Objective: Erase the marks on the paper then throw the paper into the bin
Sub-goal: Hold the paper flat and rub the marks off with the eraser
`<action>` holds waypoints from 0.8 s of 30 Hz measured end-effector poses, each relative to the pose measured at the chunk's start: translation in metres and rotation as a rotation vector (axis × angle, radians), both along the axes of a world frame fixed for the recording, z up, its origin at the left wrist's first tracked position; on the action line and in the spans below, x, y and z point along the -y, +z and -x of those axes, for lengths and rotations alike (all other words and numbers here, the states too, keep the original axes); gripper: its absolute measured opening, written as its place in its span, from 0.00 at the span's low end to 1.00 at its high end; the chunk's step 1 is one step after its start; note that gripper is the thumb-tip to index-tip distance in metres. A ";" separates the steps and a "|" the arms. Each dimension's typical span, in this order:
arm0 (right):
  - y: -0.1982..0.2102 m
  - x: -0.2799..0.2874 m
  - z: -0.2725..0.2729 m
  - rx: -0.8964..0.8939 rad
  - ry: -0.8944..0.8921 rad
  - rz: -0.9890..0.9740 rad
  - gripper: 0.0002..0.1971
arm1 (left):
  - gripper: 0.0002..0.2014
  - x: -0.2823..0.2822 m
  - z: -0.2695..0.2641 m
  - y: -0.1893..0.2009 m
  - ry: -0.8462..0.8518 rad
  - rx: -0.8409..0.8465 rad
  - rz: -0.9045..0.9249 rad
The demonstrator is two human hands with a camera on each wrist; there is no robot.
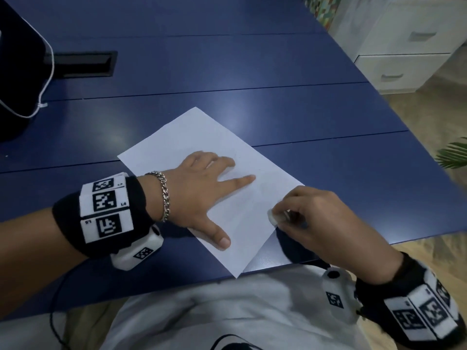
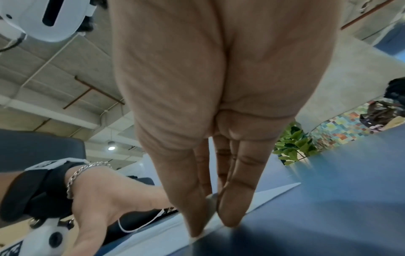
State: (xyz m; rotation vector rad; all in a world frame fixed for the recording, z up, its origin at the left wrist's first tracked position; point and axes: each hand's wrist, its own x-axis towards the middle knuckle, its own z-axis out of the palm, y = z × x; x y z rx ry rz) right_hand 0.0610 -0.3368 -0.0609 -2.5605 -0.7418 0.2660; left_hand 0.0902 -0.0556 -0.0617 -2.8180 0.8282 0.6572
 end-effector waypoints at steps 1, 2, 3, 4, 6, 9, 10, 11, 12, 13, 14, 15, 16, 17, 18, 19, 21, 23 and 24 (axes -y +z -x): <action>0.002 0.000 -0.003 0.006 0.014 0.013 0.07 | 0.65 0.003 -0.002 -0.001 -0.013 -0.046 0.030; 0.004 -0.002 -0.006 0.016 0.030 0.024 0.06 | 0.65 0.005 -0.004 -0.003 -0.019 -0.091 0.043; 0.007 -0.003 -0.009 0.023 0.044 0.030 0.06 | 0.66 0.008 -0.004 -0.005 -0.025 -0.123 0.042; 0.009 -0.005 -0.012 0.031 0.055 0.034 0.05 | 0.67 0.010 -0.004 -0.008 -0.031 -0.140 0.033; 0.011 -0.010 -0.018 0.045 0.066 0.042 0.05 | 0.69 0.014 -0.003 -0.013 -0.030 -0.144 0.012; 0.008 -0.018 -0.024 0.075 0.057 0.102 0.07 | 0.72 0.017 -0.004 -0.013 -0.011 -0.142 -0.019; 0.007 -0.019 -0.024 0.080 0.047 0.132 0.07 | 0.72 0.017 -0.004 -0.013 -0.004 -0.146 -0.025; 0.007 -0.021 -0.021 0.075 0.044 0.156 0.07 | 0.73 0.018 -0.005 -0.013 0.003 -0.153 -0.029; 0.007 -0.024 -0.015 0.059 0.067 0.167 0.07 | 0.73 0.019 -0.005 -0.012 0.010 -0.159 -0.031; 0.007 -0.028 -0.007 0.029 0.118 0.163 0.07 | 0.73 0.019 -0.005 -0.012 0.014 -0.161 -0.037; 0.009 -0.031 0.003 -0.013 0.182 0.150 0.06 | 0.73 0.019 -0.005 -0.012 0.012 -0.158 -0.043; 0.011 -0.033 0.009 -0.060 0.228 0.145 0.06 | 0.73 0.020 -0.005 -0.012 0.009 -0.154 -0.048; 0.013 -0.033 0.009 -0.081 0.244 0.156 0.06 | 0.73 0.020 -0.005 -0.012 0.008 -0.149 -0.049; 0.013 -0.031 0.001 -0.067 0.222 0.179 0.07 | 0.73 0.019 -0.004 -0.012 0.009 -0.146 -0.049; 0.012 -0.028 -0.010 -0.028 0.170 0.204 0.07 | 0.73 0.019 -0.004 -0.012 0.007 -0.141 -0.050; 0.013 -0.024 -0.021 0.019 0.112 0.211 0.06 | 0.73 0.019 -0.004 -0.012 0.005 -0.138 -0.052; 0.012 -0.022 -0.027 0.066 0.057 0.212 0.06 | 0.73 0.020 -0.003 -0.011 0.004 -0.139 -0.055; 0.012 -0.030 -0.011 0.044 0.113 0.233 0.06 | 0.73 0.020 -0.004 -0.011 0.006 -0.143 -0.059; 0.013 -0.035 0.002 0.005 0.163 0.229 0.06 | 0.73 0.020 -0.004 -0.011 0.007 -0.144 -0.061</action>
